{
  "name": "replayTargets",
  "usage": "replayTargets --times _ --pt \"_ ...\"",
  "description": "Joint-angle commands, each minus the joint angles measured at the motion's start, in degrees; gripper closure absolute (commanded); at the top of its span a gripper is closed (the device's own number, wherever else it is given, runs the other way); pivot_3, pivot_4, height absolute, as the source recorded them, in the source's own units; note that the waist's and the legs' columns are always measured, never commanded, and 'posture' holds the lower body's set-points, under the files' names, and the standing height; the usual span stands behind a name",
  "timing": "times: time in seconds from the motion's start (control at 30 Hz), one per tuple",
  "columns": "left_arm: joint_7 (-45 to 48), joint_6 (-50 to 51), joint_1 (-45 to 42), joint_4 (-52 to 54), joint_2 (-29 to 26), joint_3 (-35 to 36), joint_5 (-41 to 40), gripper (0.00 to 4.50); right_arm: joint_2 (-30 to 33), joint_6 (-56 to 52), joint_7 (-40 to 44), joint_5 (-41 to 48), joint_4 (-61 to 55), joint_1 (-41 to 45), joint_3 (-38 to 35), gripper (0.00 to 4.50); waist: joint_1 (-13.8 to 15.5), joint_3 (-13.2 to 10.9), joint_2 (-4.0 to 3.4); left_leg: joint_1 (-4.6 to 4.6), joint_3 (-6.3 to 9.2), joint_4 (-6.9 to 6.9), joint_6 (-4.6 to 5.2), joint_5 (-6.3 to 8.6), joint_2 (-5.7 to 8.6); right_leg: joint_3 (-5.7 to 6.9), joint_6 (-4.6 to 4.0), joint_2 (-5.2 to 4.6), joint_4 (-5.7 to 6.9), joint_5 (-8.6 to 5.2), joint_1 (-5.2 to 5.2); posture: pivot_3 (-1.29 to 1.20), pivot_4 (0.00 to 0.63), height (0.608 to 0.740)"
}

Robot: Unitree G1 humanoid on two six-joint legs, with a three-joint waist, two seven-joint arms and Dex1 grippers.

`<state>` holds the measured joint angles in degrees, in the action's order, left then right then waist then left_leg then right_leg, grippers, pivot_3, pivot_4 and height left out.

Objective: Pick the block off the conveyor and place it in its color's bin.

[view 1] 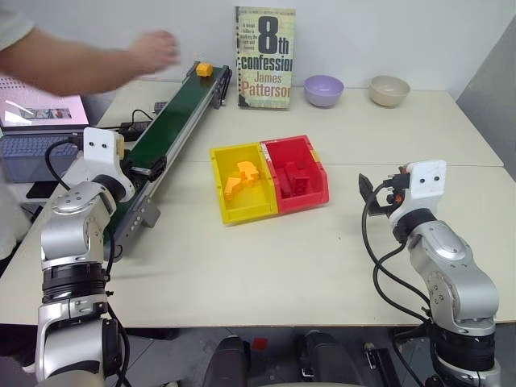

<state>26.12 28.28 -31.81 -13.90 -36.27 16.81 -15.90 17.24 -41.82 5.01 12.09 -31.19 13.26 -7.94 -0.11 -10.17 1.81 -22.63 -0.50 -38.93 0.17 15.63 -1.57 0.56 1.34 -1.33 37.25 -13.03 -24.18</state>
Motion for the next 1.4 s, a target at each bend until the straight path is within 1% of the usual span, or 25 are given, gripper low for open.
replayTargets --times 0.03,0.23,0.37,0.6,0.73,0.87,0.97,1.07,1.4 --pt "0.25 -0.61 -0.98 1.84 -0.92 0.74 -0.42 0.06 0.05 1.31 0.10 -0.31 -1.40 0.42 -0.73 0.00 0.00 0.00 0.00 0.00 0.00 0.00 0.00 0.00 0.00 0.00 0.00 0.00 0.00 0.00 0.00 0.00 0.150 0.740" --pt "-0.55 0.18 0.13 3.85 -0.98 2.53 -1.27 0.06 0.61 1.24 0.88 0.05 -1.08 1.69 -0.69 0.00 0.00 0.00 0.00 -0.01 -0.02 0.00 0.00 0.00 0.01 -0.01 0.00 0.00 -0.02 0.00 0.00 0.00 0.150 0.740" --pt "-1.21 1.27 1.19 5.57 -0.67 3.64 -2.31 0.06 2.11 0.27 4.34 2.44 -1.65 4.12 -0.36 0.00 -0.01 0.00 0.00 0.00 -0.03 0.00 0.00 0.00 0.00 -0.02 0.00 0.00 -0.02 0.00 -0.01 0.00 0.150 0.740" --pt "-2.18 -0.92 -0.06 2.87 -0.75 3.51 -1.55 0.06 6.38 -1.67 16.51 11.05 -1.34 9.08 1.70 0.00 -0.01 0.00 0.00 0.01 0.04 0.00 0.00 0.00 -0.01 0.02 0.00 0.01 -0.01 0.00 0.01 0.00 0.150 0.740" --pt "-1.82 -2.01 -1.19 0.43 -1.17 3.48 -1.48 0.06 8.56 -4.22 24.88 19.69 -2.71 11.25 2.27 0.00 -0.01 0.00 0.00 -0.01 0.01 0.01 0.00 0.00 0.00 0.02 0.00 0.01 -0.05 0.00 0.01 0.00 0.150 0.740" --pt "-0.51 -2.83 -2.84 -2.18 -1.55 3.06 -1.63 0.06 10.82 -7.01 29.91 26.46 -3.96 13.14 2.94 0.00 0.05 0.00 0.00 -0.04 0.04 0.01 0.00 0.00 0.01 0.05 0.00 -0.01 -0.08 0.00 0.02 0.00 0.150 0.740" --pt "1.18 -3.58 -3.87 -4.27 -1.61 2.12 -1.51 0.06 11.92 -7.46 30.87 28.22 -4.69 13.84 3.71 0.00 0.03 -0.01 0.00 -0.04 0.04 0.01 0.01 0.00 0.00 0.04 0.00 -0.01 -0.07 0.00 0.01 0.00 0.150 0.740" --pt "2.50 -3.86 -4.30 -5.41 -1.58 1.65 -1.65 0.06 12.46 -7.31 29.99 28.62 -4.78 13.96 4.14 0.00 0.03 0.00 0.00 -0.04 0.05 0.01 0.00 0.00 0.00 0.04 0.00 -0.01 -0.07 0.00 0.01 0.00 0.150 0.740" --pt "3.05 -5.46 -5.38 -8.53 -1.81 0.96 -0.62 0.06 12.63 -7.47 28.27 30.10 -5.69 13.75 4.03 0.00 0.03 0.00 0.00 -0.06 0.05 0.01 0.00 0.00 -0.01 0.03 -0.01 -0.03 -0.07 0.00 0.00 0.00 0.150 0.740"
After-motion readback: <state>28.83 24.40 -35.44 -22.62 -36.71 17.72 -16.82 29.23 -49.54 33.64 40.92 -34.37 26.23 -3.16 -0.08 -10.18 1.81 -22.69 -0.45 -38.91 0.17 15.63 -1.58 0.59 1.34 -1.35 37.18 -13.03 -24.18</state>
